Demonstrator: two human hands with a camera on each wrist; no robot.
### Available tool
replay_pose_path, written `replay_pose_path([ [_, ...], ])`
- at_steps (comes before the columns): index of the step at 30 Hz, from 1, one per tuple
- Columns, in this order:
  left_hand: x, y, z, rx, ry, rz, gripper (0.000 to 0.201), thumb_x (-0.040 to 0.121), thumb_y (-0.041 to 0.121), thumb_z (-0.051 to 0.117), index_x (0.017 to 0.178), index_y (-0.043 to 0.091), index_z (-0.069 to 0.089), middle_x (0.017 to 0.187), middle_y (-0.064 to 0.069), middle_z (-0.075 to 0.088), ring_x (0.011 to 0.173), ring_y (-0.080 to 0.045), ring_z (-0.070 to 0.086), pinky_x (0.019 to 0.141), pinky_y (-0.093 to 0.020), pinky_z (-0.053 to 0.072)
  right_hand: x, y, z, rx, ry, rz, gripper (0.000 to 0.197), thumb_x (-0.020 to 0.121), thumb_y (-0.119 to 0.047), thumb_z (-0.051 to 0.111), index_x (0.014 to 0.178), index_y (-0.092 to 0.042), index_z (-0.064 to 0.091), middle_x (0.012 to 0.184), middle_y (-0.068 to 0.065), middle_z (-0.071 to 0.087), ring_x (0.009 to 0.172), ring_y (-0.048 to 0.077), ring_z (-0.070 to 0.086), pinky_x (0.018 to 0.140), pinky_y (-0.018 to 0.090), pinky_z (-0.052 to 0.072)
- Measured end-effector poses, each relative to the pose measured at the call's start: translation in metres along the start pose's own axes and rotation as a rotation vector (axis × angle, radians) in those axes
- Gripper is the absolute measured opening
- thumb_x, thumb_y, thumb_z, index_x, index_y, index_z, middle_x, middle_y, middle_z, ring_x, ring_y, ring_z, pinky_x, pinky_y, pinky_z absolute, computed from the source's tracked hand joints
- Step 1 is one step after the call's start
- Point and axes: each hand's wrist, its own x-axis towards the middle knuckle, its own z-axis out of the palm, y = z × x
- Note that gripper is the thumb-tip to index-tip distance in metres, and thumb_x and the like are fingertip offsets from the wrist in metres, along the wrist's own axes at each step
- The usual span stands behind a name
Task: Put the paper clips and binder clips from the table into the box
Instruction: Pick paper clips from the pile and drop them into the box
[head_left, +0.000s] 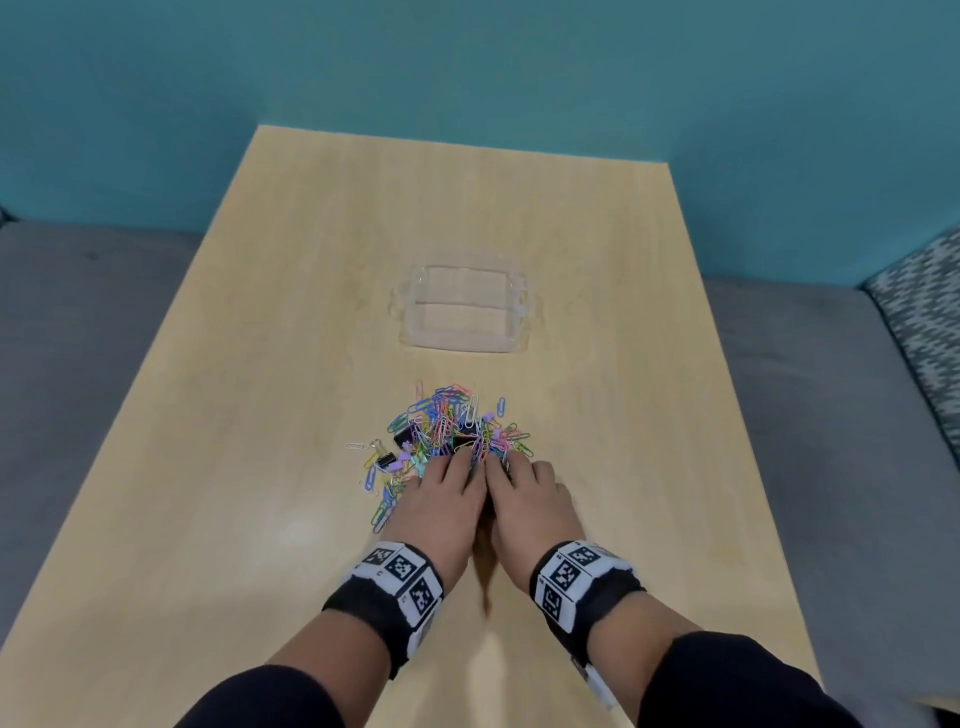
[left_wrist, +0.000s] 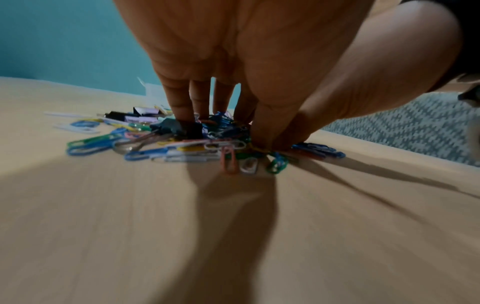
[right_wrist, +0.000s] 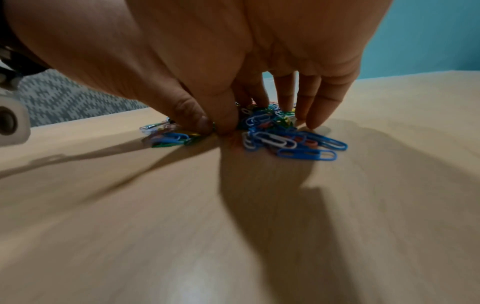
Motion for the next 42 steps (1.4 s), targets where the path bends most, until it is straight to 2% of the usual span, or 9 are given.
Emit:
replay_pose_path([
  [3, -0.001, -0.008, 0.004, -0.007, 0.008, 0.024, 0.073, 0.075, 0.014, 0.059, 0.141, 0.015, 0.03, 0.138, -0.01, 0.035, 0.117, -0.032, 0.037, 0.09, -0.042, 0.045, 0.002, 0.003, 0.003, -0.024, 0.025, -0.028, 0.055, 0.07, -0.015, 0.065, 0.123, -0.016, 0.051, 0.114, 0.008, 0.057, 0.091, 0.032, 0.052, 0.065, 0.04, 0.049],
  [7, -0.002, -0.018, 0.005, -0.051, 0.037, 0.054, 0.065, 0.063, 0.0, 0.058, 0.126, 0.014, 0.047, 0.12, -0.011, 0.045, 0.102, -0.031, 0.043, 0.075, -0.04, 0.05, 0.002, 0.007, -0.004, -0.017, -0.048, -0.083, 0.049, 0.073, -0.002, 0.059, 0.119, -0.014, 0.047, 0.115, 0.009, 0.048, 0.097, 0.032, 0.044, 0.074, 0.04, 0.043],
  [11, -0.001, -0.029, 0.011, -0.09, 0.075, 0.069, 0.044, 0.053, -0.009, 0.057, 0.088, 0.017, 0.051, 0.101, -0.007, 0.046, 0.085, -0.027, 0.045, 0.06, -0.042, 0.05, 0.002, 0.008, -0.011, 0.011, -0.09, -0.066, 0.041, 0.076, 0.002, 0.055, 0.111, -0.015, 0.044, 0.113, 0.009, 0.044, 0.097, 0.029, 0.042, 0.068, 0.035, 0.034],
  [16, 0.0, -0.038, 0.012, -0.121, 0.106, 0.077, 0.043, 0.044, -0.012, 0.063, 0.071, 0.018, 0.046, 0.081, -0.003, 0.041, 0.068, -0.021, 0.041, 0.048, -0.036, 0.043, 0.005, 0.01, -0.018, 0.07, -0.118, -0.037, 0.033, 0.075, 0.006, 0.046, 0.102, -0.013, 0.046, 0.103, 0.008, 0.046, 0.077, 0.024, 0.035, 0.064, 0.033, 0.027],
  [22, 0.002, -0.033, 0.0, -0.188, 0.121, -0.023, 0.038, 0.045, -0.013, 0.067, 0.058, 0.016, 0.046, 0.067, 0.005, 0.032, 0.047, -0.015, 0.026, 0.038, -0.024, 0.02, 0.015, 0.024, -0.018, 0.369, -0.11, 0.136, 0.014, 0.081, -0.003, 0.046, 0.079, -0.016, 0.052, 0.088, 0.004, 0.056, 0.078, 0.027, 0.054, 0.064, 0.034, 0.042],
  [26, 0.001, -0.027, -0.009, -0.477, 0.168, -0.178, 0.017, 0.079, 0.002, 0.057, 0.07, 0.016, 0.063, 0.075, 0.003, 0.051, 0.062, -0.013, 0.048, 0.051, -0.021, 0.031, 0.015, 0.037, -0.029, 0.779, -0.164, 0.27, 0.02, 0.078, -0.002, 0.049, 0.07, -0.018, 0.056, 0.063, 0.001, 0.057, 0.053, 0.023, 0.056, 0.051, 0.032, 0.048],
  [31, 0.003, -0.023, -0.041, -1.099, 0.002, -0.385, 0.02, 0.074, 0.003, 0.06, 0.064, 0.019, 0.066, 0.057, 0.005, 0.059, 0.05, -0.012, 0.054, 0.053, -0.028, 0.045, 0.024, 0.047, -0.061, 1.082, -0.294, 0.238, 0.017, 0.081, 0.006, 0.053, 0.075, -0.009, 0.057, 0.06, 0.016, 0.057, 0.045, 0.018, 0.056, 0.042, 0.019, 0.04],
  [36, 0.041, -0.039, -0.094, -1.309, 0.125, -0.408, 0.015, 0.075, -0.006, 0.063, 0.072, 0.008, 0.069, 0.058, -0.014, 0.063, 0.053, -0.023, 0.06, 0.062, -0.037, 0.052, 0.069, 0.043, -0.102, 1.112, -0.194, 0.202, 0.016, 0.081, 0.011, 0.05, 0.08, -0.003, 0.059, 0.048, -0.005, 0.061, 0.045, 0.018, 0.055, 0.037, 0.017, 0.037],
  [42, 0.135, -0.078, -0.135, -1.38, 0.375, -0.467, 0.02, 0.079, -0.008, 0.063, 0.067, 0.007, 0.063, 0.065, -0.007, 0.06, 0.053, -0.021, 0.056, 0.059, -0.028, 0.056, 0.16, 0.037, -0.131, 0.997, 0.044, 0.247, 0.027, 0.081, 0.004, 0.054, 0.064, -0.017, 0.058, 0.063, 0.004, 0.062, 0.05, 0.021, 0.062, 0.063, 0.05, 0.059],
])
